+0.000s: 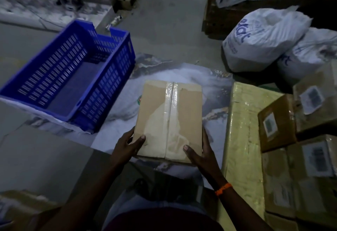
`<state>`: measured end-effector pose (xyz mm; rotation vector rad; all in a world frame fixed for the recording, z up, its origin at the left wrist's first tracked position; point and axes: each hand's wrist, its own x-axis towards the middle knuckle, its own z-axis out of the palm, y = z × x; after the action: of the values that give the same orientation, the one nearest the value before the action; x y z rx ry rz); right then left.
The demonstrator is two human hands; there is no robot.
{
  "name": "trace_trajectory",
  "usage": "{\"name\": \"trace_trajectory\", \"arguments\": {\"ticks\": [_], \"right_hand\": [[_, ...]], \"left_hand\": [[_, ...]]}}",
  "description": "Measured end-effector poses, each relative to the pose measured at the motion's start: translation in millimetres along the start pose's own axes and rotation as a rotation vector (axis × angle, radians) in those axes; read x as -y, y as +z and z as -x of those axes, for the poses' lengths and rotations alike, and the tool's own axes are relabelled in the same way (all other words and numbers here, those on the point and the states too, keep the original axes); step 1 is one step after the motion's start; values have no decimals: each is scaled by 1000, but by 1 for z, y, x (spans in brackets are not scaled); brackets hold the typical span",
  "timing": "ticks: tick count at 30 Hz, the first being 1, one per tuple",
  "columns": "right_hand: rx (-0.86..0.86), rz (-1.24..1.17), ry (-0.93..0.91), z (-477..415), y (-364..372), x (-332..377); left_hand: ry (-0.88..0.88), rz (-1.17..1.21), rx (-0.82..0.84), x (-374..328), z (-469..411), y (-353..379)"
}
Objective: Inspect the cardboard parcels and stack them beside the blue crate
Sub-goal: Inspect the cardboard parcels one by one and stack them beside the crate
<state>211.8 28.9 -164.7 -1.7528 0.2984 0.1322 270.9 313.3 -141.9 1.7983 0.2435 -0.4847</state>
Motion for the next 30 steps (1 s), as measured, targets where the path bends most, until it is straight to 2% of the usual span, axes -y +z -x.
{"name": "trace_trajectory", "arguments": {"ticks": [7,12,15,17,21,26,30], "right_hand": [[-29,7,55,-5,-4,2],[-179,46,99,-51,-14,22],[-181,16,172,-90,-17,39],[-163,-15,194,-112,-14,44],[-145,-103,116,-122,-4,60],[-290,-178,-22,-122,-5,104],[-364,-284,-170,-109,-10,143]], "left_hand": [[-71,-2,-42,5,-15,-3],[24,11,-13,-22,-56,-5],[90,-54,-36,-46,-90,3],[67,-61,-12,-56,-106,9],[16,20,7,-70,-116,12],[186,121,-22,-115,-107,1],[223,307,-82,-151,-92,-13]]}}
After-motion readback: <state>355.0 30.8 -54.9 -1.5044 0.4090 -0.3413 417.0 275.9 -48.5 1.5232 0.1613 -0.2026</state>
